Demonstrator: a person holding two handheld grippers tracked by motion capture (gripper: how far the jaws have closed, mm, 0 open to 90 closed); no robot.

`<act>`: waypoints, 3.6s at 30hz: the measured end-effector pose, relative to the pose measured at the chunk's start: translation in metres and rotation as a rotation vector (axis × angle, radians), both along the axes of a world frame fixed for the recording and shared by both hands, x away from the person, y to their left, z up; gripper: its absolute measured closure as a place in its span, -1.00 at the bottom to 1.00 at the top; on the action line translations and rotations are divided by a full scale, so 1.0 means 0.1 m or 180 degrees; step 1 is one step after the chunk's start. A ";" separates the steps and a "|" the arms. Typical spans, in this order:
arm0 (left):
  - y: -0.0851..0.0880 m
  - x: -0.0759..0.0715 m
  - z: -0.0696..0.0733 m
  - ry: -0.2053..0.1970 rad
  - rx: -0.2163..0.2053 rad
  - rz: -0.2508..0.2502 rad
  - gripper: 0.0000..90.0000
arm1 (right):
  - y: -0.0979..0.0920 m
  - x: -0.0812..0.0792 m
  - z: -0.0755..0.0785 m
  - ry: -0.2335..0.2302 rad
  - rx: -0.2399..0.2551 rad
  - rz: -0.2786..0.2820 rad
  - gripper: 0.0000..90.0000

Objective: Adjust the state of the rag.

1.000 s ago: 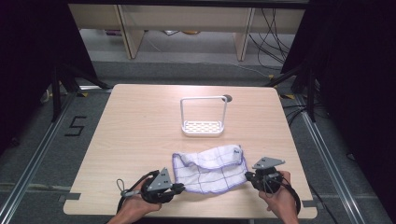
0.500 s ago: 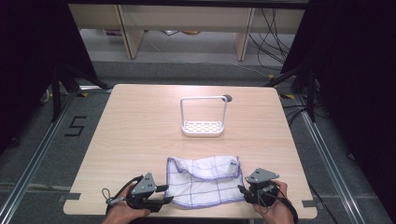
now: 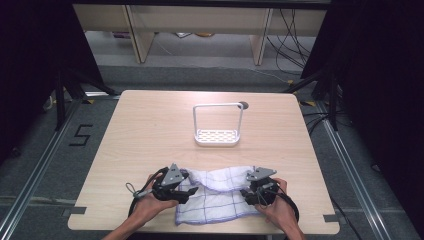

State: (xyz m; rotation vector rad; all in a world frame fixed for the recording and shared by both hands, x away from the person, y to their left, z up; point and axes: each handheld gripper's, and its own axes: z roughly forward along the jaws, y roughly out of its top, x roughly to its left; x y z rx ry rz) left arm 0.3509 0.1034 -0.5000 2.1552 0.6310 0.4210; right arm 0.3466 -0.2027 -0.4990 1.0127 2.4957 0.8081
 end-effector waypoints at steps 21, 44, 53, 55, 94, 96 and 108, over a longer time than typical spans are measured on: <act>0.07 0.89 0.13 0.0185 -0.0180 0.0382 0.91 | 0.09 0.90 0.43 -0.0159 -0.0020 -0.0178 0.95; 0.41 0.45 0.20 0.0331 -0.0174 0.0191 0.20 | 0.10 0.96 0.27 -0.0059 -0.0271 -0.0478 0.06; 0.50 -0.43 0.03 0.0519 -0.0139 -0.0211 0.17 | -0.05 -0.02 0.24 0.0136 -0.0042 -0.0273 -0.02; 0.48 -0.56 0.01 0.0532 -0.0138 -0.0304 0.14 | -0.08 -0.26 0.23 0.0166 0.0023 -0.0370 -0.02; 0.59 -0.58 0.08 0.0476 -0.0282 -0.0093 -0.13 | -0.40 -0.65 0.23 -0.0014 0.0418 -0.0521 -0.05; 0.61 -0.45 0.14 0.0342 -0.0283 0.0010 -0.15 | -0.44 -0.49 0.26 -0.0094 0.0540 -0.0495 -0.08; 0.39 0.25 0.18 0.0212 -0.0207 0.0382 -0.15 | -0.40 0.42 0.44 -0.0161 0.0539 -0.0658 -0.13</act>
